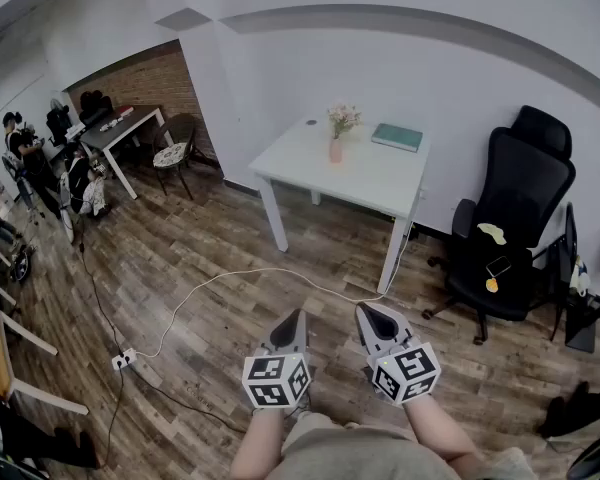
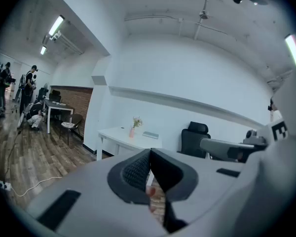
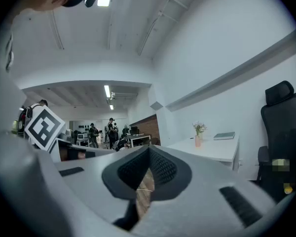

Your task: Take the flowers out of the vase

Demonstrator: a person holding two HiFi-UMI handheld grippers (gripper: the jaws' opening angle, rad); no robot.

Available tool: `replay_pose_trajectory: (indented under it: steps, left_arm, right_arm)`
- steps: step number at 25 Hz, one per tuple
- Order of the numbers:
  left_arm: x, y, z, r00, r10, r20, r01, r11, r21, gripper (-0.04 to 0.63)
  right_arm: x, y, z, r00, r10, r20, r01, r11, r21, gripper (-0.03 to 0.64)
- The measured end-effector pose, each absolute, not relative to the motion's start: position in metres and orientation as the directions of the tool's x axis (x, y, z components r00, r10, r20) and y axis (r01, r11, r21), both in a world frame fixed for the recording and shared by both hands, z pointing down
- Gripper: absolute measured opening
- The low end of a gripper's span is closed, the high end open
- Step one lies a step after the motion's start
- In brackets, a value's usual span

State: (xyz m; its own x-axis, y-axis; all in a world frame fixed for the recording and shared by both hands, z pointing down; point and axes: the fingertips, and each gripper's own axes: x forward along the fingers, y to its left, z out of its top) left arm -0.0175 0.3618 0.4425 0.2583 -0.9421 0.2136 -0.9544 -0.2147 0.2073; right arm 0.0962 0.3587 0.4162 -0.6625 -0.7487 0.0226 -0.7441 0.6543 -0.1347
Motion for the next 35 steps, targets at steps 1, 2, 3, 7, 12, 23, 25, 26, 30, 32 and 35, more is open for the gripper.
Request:
replay_pose_trajectory:
  steps: [1, 2, 3, 7, 12, 23, 25, 26, 30, 32, 35]
  left_arm:
    - [-0.014, 0.362, 0.444, 0.256, -0.944, 0.21, -0.953, -0.211, 0.215, 0.008]
    - [-0.011, 0.363, 0.445, 0.254, -0.945, 0.206, -0.953, -0.207, 0.222, 0.008]
    - [-0.009, 0.365, 0.447, 0.251, -0.946, 0.203, -0.952, -0.204, 0.227, 0.008]
    - [-0.002, 0.374, 0.449, 0.241, -0.949, 0.202, -0.956, -0.196, 0.219, 0.008]
    - [0.001, 0.381, 0.447, 0.232, -0.952, 0.197, -0.96, -0.192, 0.203, 0.008]
    - [0.01, 0.386, 0.445, 0.223, -0.958, 0.178, -0.958, -0.181, 0.223, 0.008]
    - [0.011, 0.384, 0.445, 0.22, -0.958, 0.181, -0.959, -0.179, 0.22, 0.008]
    - [0.012, 0.383, 0.445, 0.22, -0.958, 0.184, -0.959, -0.178, 0.22, 0.008]
    - [0.016, 0.379, 0.446, 0.223, -0.955, 0.194, -0.96, -0.181, 0.215, 0.008]
    - [0.016, 0.375, 0.446, 0.222, -0.955, 0.196, -0.961, -0.181, 0.21, 0.008]
    - [0.013, 0.363, 0.445, 0.22, -0.957, 0.19, -0.96, -0.179, 0.215, 0.008]
  right_arm:
    - [0.101, 0.36, 0.416, -0.662, -0.749, 0.024, -0.746, 0.654, -0.127, -0.003]
    - [0.105, 0.361, 0.417, -0.661, -0.75, 0.026, -0.747, 0.654, -0.12, -0.003]
    - [0.109, 0.363, 0.418, -0.66, -0.751, 0.027, -0.749, 0.653, -0.113, -0.003]
    - [0.122, 0.374, 0.425, -0.656, -0.754, 0.032, -0.751, 0.65, -0.115, -0.003]
    - [0.127, 0.38, 0.434, -0.652, -0.757, 0.049, -0.755, 0.642, -0.132, -0.003]
    - [0.13, 0.383, 0.435, -0.684, -0.728, 0.048, -0.723, 0.667, -0.181, -0.002]
    - [0.13, 0.379, 0.435, -0.687, -0.725, 0.051, -0.721, 0.671, -0.174, -0.002]
    - [0.131, 0.377, 0.435, -0.686, -0.725, 0.055, -0.722, 0.67, -0.171, 0.0]
    - [0.134, 0.371, 0.44, -0.677, -0.732, 0.077, -0.733, 0.66, -0.166, 0.0]
    - [0.135, 0.366, 0.441, -0.675, -0.733, 0.08, -0.734, 0.658, -0.166, 0.002]
    - [0.132, 0.355, 0.441, -0.678, -0.729, 0.087, -0.732, 0.662, -0.158, 0.018]
